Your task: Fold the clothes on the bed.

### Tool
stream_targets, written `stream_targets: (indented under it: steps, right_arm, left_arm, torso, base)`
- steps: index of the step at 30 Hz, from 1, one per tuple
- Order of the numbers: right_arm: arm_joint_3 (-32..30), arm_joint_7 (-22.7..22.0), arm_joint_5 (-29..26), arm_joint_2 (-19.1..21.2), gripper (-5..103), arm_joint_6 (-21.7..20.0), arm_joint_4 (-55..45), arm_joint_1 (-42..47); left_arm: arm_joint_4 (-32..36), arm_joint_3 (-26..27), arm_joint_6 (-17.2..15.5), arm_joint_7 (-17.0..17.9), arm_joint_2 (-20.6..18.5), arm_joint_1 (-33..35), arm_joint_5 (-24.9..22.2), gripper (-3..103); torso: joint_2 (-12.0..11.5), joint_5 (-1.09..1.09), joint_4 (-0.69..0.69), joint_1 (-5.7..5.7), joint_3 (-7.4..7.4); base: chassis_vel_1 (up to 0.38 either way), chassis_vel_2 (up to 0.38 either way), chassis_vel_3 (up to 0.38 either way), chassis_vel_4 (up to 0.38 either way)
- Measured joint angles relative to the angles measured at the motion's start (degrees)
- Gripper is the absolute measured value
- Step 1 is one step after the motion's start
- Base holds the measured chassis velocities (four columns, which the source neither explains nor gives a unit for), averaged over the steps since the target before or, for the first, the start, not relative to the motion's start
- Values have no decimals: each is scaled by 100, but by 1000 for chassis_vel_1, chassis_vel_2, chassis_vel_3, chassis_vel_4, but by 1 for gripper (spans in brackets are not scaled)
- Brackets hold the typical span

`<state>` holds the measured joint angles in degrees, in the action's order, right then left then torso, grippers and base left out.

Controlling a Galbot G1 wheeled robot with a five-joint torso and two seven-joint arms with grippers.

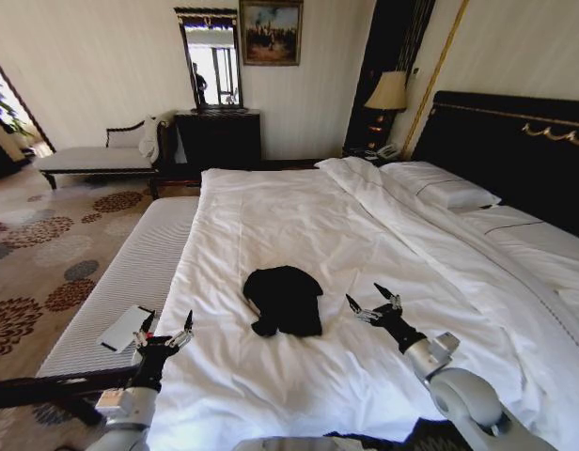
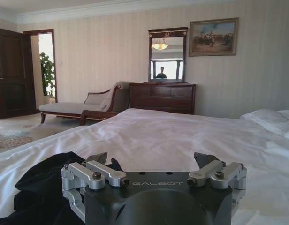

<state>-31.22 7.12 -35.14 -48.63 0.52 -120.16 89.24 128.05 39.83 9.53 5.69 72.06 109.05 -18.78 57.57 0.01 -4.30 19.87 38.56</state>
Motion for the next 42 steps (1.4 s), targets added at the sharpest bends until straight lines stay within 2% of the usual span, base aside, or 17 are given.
stream_targets:
  steps: [7,15,22,30,33,35,42]
  right_arm:
    - [984,-65,-155,180,100,-30,523,-963]
    - [1639,-17,178,157,100,-14,998,-1320]
    - [2327,-79,42,143,100,-134,1283,-2155]
    - [2851,-88,-83,95,100,-169,1566,-2764]
    - [2989,-96,-91,55,103,-184,1628,-2875]
    - [3105,-97,-80,23,98,-190,1705,-2957]
    - [3182,-71,25,-79,103,-148,2035,-3061]
  left_arm:
    - [2,-62,-68,75,42,-43,106,100]
    - [0,-164,-117,122,41,-87,171,100]
    - [-10,-198,-134,143,53,-99,200,100]
    - [-41,-185,-136,148,62,-104,204,100]
    - [-56,-194,-142,157,61,-116,208,100]
    - [-69,-203,-148,165,55,-129,212,100]
    - [-66,-190,-161,181,36,-140,204,100]
  torso:
    - [0,-1,-1,0,0]
    - [0,0,-3,0,0]
    - [0,-1,0,0,0]
    - [0,-1,-1,0,0]
    - [0,-2,-1,0,0]
    - [0,-1,-1,0,0]
    - [0,-1,-1,0,0]
  base:
    - [0,0,0,0]
    - [0,0,0,0]
    - [0,0,0,0]
    - [0,0,0,0]
    - [0,0,0,0]
    - [0,0,0,0]
    - [0,0,0,0]
